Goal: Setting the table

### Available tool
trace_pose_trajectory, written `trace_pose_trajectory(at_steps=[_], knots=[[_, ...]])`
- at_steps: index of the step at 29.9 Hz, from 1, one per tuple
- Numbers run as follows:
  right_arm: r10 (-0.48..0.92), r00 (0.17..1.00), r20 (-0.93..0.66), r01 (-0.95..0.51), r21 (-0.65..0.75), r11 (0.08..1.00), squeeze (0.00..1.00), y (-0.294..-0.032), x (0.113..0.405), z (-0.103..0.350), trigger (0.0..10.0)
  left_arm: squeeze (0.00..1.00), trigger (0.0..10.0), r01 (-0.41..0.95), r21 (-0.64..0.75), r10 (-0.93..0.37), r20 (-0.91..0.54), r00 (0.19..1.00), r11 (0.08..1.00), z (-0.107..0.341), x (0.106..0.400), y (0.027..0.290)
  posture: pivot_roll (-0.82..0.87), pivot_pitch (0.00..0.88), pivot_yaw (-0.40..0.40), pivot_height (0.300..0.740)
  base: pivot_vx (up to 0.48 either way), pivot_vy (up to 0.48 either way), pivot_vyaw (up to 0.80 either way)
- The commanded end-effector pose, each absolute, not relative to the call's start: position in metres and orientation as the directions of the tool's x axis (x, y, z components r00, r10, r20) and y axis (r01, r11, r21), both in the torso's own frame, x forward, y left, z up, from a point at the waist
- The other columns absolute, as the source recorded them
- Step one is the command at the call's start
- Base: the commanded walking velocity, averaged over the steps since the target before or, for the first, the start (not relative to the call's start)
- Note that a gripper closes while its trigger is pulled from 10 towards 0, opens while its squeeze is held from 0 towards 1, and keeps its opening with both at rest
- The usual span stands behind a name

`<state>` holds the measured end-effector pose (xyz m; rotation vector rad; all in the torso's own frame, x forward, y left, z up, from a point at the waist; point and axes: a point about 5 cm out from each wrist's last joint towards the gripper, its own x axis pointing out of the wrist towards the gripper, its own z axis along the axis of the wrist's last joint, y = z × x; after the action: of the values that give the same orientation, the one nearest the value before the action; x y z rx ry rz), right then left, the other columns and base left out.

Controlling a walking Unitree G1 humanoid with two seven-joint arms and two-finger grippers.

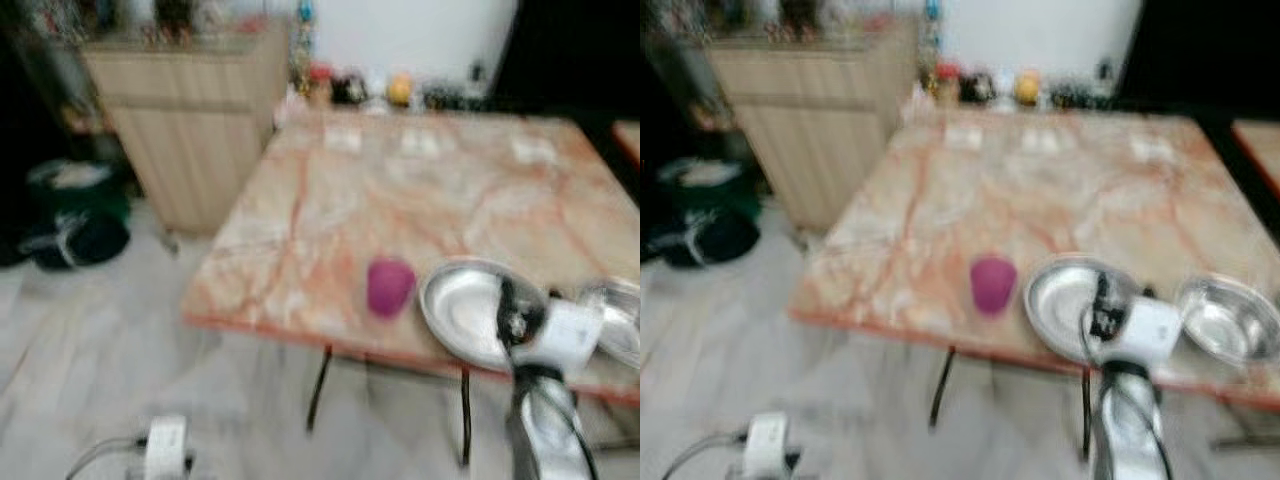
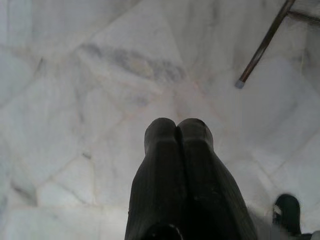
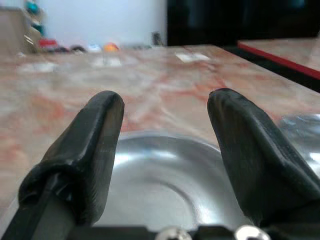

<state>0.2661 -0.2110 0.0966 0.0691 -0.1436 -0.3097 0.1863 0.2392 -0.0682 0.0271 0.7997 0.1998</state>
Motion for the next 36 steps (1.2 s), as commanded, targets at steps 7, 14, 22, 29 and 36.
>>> trace_pose_trajectory(at_steps=[7,14,22,29,36], knots=[[-0.413,0.908,0.072,0.399,0.157,0.904,0.00,-0.222,0.243,0.094,10.0,0.00,10.0,-0.164,0.120,0.199,-0.732,0.652,0.979,-0.073,0.176,0.244,0.00,0.000,-0.009,0.740,0.000,0.000,0.00],[-0.431,0.898,-0.086,0.435,0.305,0.847,0.00,-0.225,0.234,0.079,10.0,0.00,10.0,-0.153,0.123,0.194,-0.736,0.648,0.981,-0.073,0.174,0.244,-0.01,0.000,-0.014,0.740,0.000,0.000,0.00],[-0.521,0.842,-0.143,0.535,0.350,0.769,0.00,-0.237,0.224,0.076,10.0,0.00,10.0,-0.143,0.122,0.186,-0.733,0.654,0.982,-0.073,0.177,0.242,-0.01,0.000,-0.017,0.740,0.000,0.000,0.00],[-0.520,0.822,-0.235,0.568,0.410,0.714,0.00,-0.252,0.235,0.072,10.0,0.00,10.0,-0.143,0.123,0.187,-0.732,0.655,0.982,-0.072,0.179,0.241,-0.02,0.000,-0.023,0.740,0.000,0.000,0.00],[-0.522,0.798,-0.300,0.601,0.451,0.660,0.00,-0.254,0.243,0.066,10.0,0.00,10.0,-0.153,0.119,0.191,-0.732,0.654,0.981,-0.072,0.179,0.241,-0.01,0.000,-0.027,0.740,0.000,0.000,0.00]])
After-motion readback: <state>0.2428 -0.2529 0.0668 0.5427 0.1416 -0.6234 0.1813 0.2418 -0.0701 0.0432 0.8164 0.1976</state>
